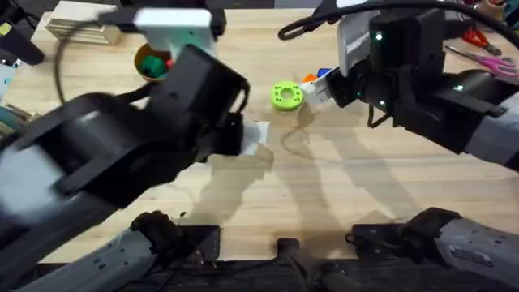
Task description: Pick up the gripper from the table and insert it into the empty holder that is missing its gripper. Then pick up a screw, insert it into the mounting hole, and use the screwdriver to tighten it. Finally, clean up the table by picking up the vegetable and placing it into the bucket.
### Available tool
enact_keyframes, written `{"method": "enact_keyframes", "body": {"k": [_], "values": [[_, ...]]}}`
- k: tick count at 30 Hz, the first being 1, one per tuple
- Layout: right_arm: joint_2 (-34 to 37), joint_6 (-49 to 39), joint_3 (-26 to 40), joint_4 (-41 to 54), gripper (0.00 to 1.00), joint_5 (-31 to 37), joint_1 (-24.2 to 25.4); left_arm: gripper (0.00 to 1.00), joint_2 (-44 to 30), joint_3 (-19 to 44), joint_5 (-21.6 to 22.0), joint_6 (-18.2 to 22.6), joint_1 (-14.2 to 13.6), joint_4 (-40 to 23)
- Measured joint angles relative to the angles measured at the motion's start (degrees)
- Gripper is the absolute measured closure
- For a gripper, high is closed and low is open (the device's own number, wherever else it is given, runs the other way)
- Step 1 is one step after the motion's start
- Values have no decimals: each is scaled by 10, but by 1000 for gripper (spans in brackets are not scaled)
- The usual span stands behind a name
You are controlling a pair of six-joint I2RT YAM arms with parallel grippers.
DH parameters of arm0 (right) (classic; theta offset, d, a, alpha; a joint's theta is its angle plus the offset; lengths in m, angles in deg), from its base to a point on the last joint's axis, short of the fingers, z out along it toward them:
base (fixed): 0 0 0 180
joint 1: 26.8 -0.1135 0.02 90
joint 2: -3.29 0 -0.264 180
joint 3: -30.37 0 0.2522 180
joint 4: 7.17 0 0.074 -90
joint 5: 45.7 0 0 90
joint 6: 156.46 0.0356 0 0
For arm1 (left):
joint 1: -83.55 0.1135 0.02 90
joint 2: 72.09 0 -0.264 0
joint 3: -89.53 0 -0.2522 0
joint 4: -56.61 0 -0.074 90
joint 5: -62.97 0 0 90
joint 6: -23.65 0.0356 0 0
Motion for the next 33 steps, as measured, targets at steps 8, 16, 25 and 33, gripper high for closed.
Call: {"method": "enact_keyframes", "body": {"k": [8, 16, 25, 33], "values": [[0, 1, 0, 0, 13, 0, 0, 15, -84, 0, -21, -140, 29, -6], [0, 2, 0, 0, 12, 0, 0, 14, -189, 0, -20, -263, 95, 12], [0, 2, 0, 0, 12, 0, 0, 159, -290, 0, -22, -288, 136, 44], [0, 2, 0, 0, 12, -1, 0, 985, -291, 35, -26, -291, 139, -30]]}}
